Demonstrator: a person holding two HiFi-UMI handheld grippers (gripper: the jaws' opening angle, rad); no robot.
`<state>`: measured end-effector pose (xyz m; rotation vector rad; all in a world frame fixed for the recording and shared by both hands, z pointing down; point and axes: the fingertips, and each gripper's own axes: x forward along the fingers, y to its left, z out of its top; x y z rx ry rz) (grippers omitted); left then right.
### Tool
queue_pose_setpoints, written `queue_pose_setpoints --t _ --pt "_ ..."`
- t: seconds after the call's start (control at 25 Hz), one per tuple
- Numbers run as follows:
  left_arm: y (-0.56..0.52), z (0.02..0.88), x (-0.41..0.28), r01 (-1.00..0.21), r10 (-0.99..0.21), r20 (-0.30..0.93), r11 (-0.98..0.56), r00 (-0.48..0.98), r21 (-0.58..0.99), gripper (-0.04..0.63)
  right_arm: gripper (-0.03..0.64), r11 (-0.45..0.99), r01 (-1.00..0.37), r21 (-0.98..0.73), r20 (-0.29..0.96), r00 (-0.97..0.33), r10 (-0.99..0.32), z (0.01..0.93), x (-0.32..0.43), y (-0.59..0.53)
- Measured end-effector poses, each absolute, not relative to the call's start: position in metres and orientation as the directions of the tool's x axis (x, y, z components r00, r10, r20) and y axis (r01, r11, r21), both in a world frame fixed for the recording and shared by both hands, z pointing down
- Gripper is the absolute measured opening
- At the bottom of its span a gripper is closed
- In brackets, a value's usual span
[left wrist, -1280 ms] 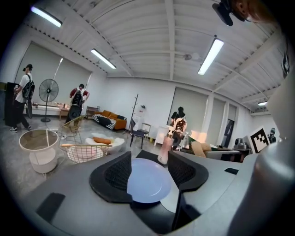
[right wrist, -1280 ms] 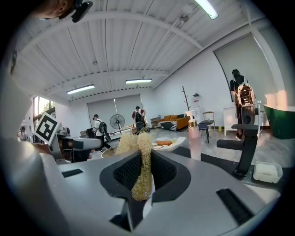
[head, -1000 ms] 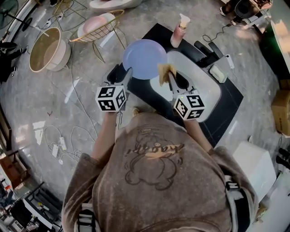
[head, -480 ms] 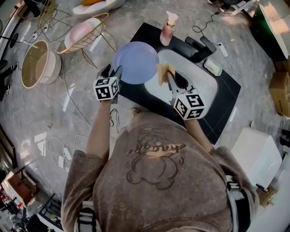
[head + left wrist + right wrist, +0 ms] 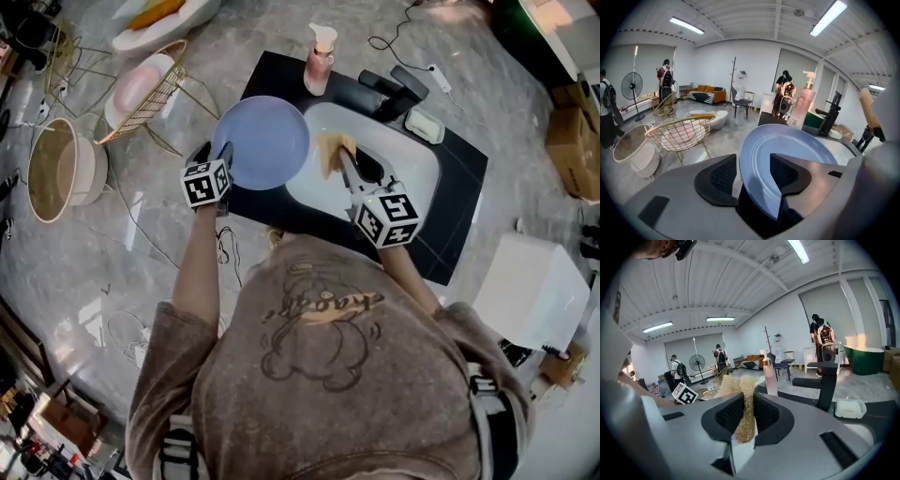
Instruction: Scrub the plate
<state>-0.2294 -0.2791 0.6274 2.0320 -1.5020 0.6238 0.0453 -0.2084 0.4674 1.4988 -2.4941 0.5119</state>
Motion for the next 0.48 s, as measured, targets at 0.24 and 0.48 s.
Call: queue_pose_setpoints --t 0.24,0.48 --pt "-0.290 0.644 -0.228 -0.952 -0.665 0.686 -0.266 0.295 0.151 0.226 0.051 0.391 -0.899 -0.197 0.348 -0.437 -0.829 0.473 0.057 -0.219" --pt "-0.295 0.656 -0.226 -0.947 -0.624 0.719 -0.275 0.305 0.163 0.172 0.051 0.371 -0.907 -0.199 0.363 -0.420 -0.832 0.477 0.064 -0.225"
